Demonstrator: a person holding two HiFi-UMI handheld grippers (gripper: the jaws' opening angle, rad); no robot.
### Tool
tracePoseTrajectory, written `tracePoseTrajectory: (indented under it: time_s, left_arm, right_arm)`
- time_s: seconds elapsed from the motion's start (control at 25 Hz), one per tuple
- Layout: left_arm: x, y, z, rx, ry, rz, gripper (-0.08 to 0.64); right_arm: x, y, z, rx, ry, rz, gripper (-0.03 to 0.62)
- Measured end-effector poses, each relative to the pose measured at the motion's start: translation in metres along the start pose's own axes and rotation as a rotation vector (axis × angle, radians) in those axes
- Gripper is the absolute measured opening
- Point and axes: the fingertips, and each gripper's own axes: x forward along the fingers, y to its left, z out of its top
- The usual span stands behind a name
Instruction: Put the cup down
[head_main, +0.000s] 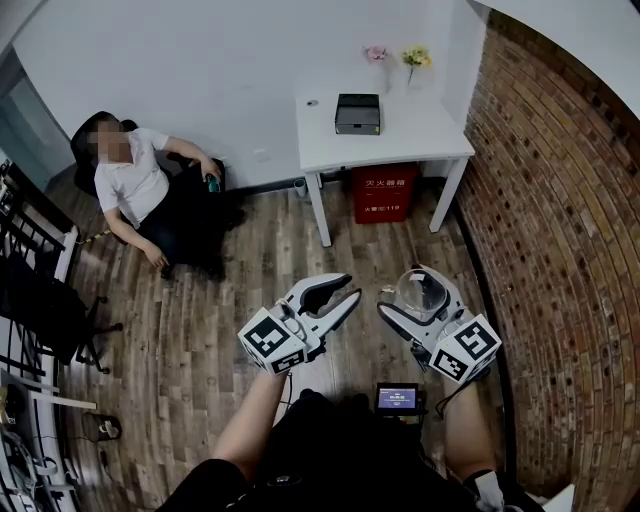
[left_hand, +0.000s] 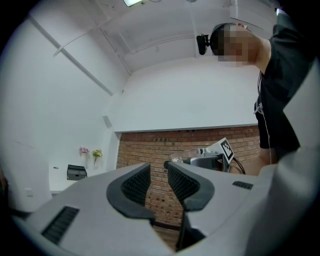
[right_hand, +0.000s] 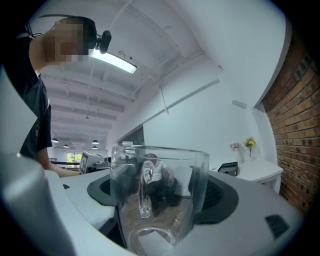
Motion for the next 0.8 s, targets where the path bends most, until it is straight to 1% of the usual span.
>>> tracePoseTrajectory:
  time_s: [0.28,0.52,0.8]
  left_arm:
    - [0.007,0.007,-0.004,0.000,0.009,0.024,0.106]
    - [0.014,0.028,-0.010,-0.013,0.005,0.057,0.106]
    - [0.035,0.060,-0.014,-0.024,-0.010,0.037,0.106]
  right_arm:
    - [0.000,-0.011,-0.004,0.004,0.007,0.014,0.420]
    - [0.007,-0.029,-0.011,0.012,0.023,0.022,0.420]
    - [0.026,-0.057,-0.012,0.004,0.033,0.002,0.420]
